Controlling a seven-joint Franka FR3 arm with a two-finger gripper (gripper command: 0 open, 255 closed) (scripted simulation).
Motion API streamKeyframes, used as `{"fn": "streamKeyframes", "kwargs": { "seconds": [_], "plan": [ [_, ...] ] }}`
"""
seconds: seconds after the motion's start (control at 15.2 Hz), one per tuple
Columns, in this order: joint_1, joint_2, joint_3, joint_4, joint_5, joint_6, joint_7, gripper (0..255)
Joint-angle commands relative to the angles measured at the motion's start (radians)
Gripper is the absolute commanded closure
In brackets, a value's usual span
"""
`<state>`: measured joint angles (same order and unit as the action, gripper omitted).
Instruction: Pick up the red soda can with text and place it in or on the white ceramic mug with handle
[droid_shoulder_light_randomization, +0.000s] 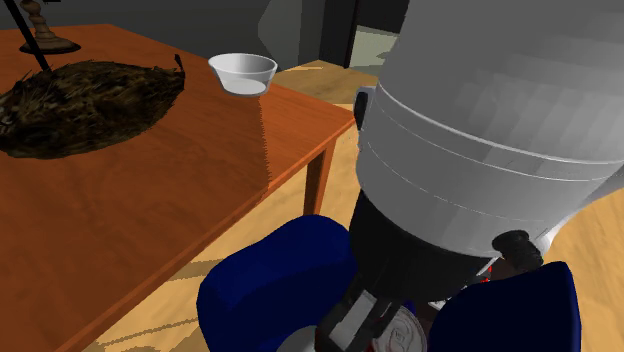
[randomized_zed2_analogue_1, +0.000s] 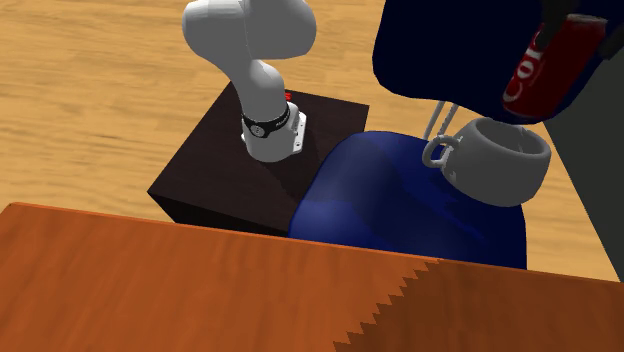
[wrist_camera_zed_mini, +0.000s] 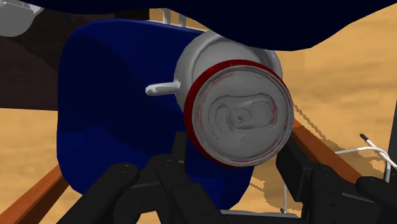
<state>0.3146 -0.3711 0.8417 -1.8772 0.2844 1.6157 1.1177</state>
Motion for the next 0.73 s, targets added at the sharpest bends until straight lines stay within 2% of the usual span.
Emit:
{"fn": "streamKeyframes", "kwargs": {
  "seconds": [0.0, 0.66],
  "plan": [
    [0.003, -0.004, 0.004, -0.027, 0.005, 0.025, -0.001, 255],
    [0.013, -0.015, 0.026, -0.166, 0.024, 0.156, -0.014, 255]
  ]
}}
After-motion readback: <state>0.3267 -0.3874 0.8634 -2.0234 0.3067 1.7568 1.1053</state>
